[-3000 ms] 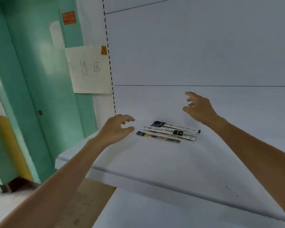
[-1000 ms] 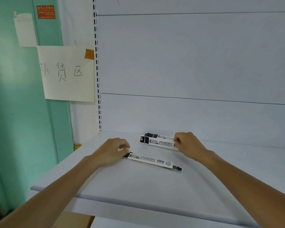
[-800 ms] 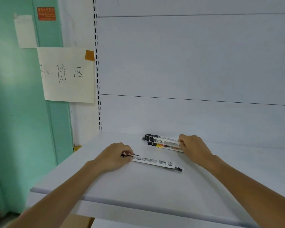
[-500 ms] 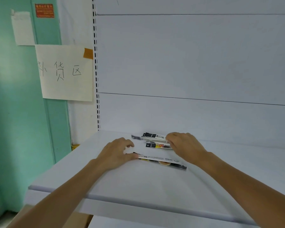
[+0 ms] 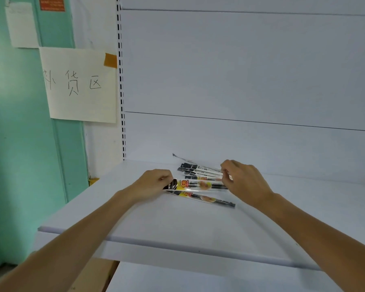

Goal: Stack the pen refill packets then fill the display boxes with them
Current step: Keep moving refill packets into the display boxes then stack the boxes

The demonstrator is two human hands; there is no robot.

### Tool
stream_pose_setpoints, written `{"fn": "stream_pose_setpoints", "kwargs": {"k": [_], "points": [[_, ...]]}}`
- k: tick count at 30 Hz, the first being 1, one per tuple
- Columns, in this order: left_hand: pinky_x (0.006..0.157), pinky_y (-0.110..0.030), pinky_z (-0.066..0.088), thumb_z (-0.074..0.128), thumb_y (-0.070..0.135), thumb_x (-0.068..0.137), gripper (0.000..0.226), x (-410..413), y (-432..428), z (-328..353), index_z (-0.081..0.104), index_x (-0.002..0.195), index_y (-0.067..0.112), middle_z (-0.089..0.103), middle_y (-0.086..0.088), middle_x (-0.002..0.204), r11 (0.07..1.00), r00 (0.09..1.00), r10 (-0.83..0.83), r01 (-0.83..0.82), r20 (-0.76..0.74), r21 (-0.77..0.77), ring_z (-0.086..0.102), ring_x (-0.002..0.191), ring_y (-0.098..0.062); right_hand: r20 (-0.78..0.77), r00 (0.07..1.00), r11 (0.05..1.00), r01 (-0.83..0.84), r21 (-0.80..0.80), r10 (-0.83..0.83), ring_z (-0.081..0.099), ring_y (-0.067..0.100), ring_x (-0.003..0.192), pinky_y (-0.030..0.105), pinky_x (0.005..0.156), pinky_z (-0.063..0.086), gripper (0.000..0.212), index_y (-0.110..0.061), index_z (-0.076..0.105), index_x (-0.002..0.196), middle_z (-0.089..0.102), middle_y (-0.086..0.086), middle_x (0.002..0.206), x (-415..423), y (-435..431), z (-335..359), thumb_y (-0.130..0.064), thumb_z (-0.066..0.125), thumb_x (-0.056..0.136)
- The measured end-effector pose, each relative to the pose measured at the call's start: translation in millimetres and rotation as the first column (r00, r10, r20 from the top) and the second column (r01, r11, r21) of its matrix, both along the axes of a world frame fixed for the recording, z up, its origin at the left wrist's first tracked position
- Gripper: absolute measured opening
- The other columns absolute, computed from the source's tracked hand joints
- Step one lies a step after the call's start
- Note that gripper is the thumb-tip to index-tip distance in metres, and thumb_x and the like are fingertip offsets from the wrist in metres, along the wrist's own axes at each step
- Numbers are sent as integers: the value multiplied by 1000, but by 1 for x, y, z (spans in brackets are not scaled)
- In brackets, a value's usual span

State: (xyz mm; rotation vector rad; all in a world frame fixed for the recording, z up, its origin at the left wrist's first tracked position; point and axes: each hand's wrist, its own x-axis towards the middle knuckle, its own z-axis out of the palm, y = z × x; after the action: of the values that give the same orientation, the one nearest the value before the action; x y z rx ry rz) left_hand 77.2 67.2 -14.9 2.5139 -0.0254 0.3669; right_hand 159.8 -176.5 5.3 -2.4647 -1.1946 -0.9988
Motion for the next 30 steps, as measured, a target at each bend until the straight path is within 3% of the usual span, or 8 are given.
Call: {"fn": "stream_pose_setpoints", "kwargs": {"k": [4, 8, 13, 16, 19, 23, 26, 30], "points": [[89, -32, 40, 57, 46, 86, 25, 10, 6, -7, 61, 95, 22, 52, 3, 99, 972, 993, 91, -72, -79, 222, 50, 98, -16, -138, 989, 992, -64, -105, 49, 53, 25, 62, 31, 57, 42, 3, -9, 55, 78, 62, 3, 78, -4, -2, -9, -7, 55, 81], [83, -27, 39, 61, 40, 85, 18, 10, 34, 2, 56, 95, 25, 57, 0, 111, 970, 968, 242, -239, 71, -47, 55, 98, -15, -499, 866, 982, -119, -150, 29, 49, 7, 75, 24, 64, 38, 10, -20, 51, 78, 54, -15, 79, -3, -2, -17, -27, 58, 82], [95, -22, 32, 69, 36, 81, 44, 3, 12, 7, 51, 121, 29, 50, 11, 124, 999, 1000, -14, 14, 6, 42, 42, 117, -6, -636, 772, 969, -160, -191, 2, 44, 6, 115, 30, 99, 38, 41, -33, 50, 119, 46, -19, 123, 0, 6, -14, -47, 61, 83], [102, -31, 32, 64, 41, 82, 62, 9, -19, 9, 37, 136, 26, 45, 6, 134, 940, 993, -93, 113, -76, 321, 37, 124, -14, -587, 809, 960, -177, -219, 15, 54, 10, 108, 30, 94, 44, 36, -32, 57, 117, 58, -15, 115, 1, 12, -12, -45, 62, 84], [93, -33, 34, 52, 41, 88, 53, 14, -37, 4, 35, 136, 28, 50, 3, 123, 891, 988, -65, 119, -138, 438, 43, 116, -19, -583, 809, 969, -194, -151, 71, 59, 12, 94, 30, 85, 49, 24, -26, 63, 106, 65, -8, 102, -3, 14, -10, -27, 64, 82], [84, -32, 34, 41, 27, 92, 31, 16, -46, 4, 45, 121, 17, 47, -4, 114, 703, 990, -109, 140, -88, 697, 45, 109, -23, -532, 846, 977, -96, -192, -21, 54, 14, 109, 29, 91, 45, 43, -23, 51, 123, 58, -3, 120, -11, 8, -14, -24, 60, 81], [76, -33, 38, 39, 18, 91, 23, 15, -49, 5, 44, 113, 13, 47, -6, 111, 708, 986, -148, 162, -80, 688, 47, 106, -24, -436, 894, 956, -31, -293, -105, 49, 17, 115, 27, 90, 41, 41, -16, 51, 124, 54, -1, 125, -16, 3, -15, -23, 54, 84], [71, -33, 37, 37, 18, 91, 25, 13, -49, 3, 40, 116, 18, 58, -5, 111, 737, 992, -124, 79, 19, 672, 54, 97, -26, -267, 954, 933, 34, -359, -137, 52, 26, 103, 29, 73, 34, 9, -11, 50, 93, 57, 7, 109, -24, 2, -8, -16, 46, 87]]}}
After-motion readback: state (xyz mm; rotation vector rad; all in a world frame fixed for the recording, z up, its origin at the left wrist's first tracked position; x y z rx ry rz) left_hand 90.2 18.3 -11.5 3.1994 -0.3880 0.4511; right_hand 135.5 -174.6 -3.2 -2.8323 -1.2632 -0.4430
